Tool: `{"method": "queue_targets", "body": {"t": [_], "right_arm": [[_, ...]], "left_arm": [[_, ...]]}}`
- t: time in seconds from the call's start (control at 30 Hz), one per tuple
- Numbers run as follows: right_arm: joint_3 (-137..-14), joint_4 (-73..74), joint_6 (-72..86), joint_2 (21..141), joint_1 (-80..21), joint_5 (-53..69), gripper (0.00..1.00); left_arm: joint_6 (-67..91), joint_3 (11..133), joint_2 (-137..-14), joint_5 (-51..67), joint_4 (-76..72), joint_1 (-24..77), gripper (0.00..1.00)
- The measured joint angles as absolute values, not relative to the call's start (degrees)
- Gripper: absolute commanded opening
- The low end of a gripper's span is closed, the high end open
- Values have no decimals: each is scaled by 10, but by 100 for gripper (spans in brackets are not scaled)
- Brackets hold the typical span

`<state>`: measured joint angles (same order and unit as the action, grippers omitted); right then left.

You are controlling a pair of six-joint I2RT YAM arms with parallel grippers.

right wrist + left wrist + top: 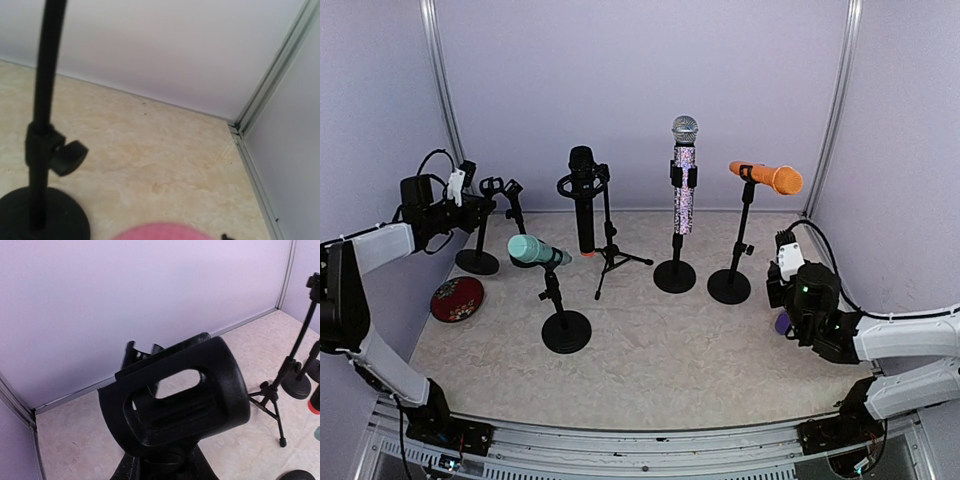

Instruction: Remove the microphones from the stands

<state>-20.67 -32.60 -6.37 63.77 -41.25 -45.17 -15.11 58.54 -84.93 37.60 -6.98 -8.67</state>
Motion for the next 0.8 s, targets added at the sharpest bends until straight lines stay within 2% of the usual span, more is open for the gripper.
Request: {"method": "queue_targets", "body": {"t": [0.3, 0.5, 0.8], "right_arm": [[-227, -366, -34, 691, -389, -451, 5], [-294, -283, 34, 722, -388, -452, 6], [-348, -155, 226, 732, -388, -468, 1]], "left_arm": [[-131, 664, -981, 342, -181, -110, 0], [-126, 728, -1058, 337, -211, -110, 0], [-120, 742, -1115, 336, -264, -110, 23]]}}
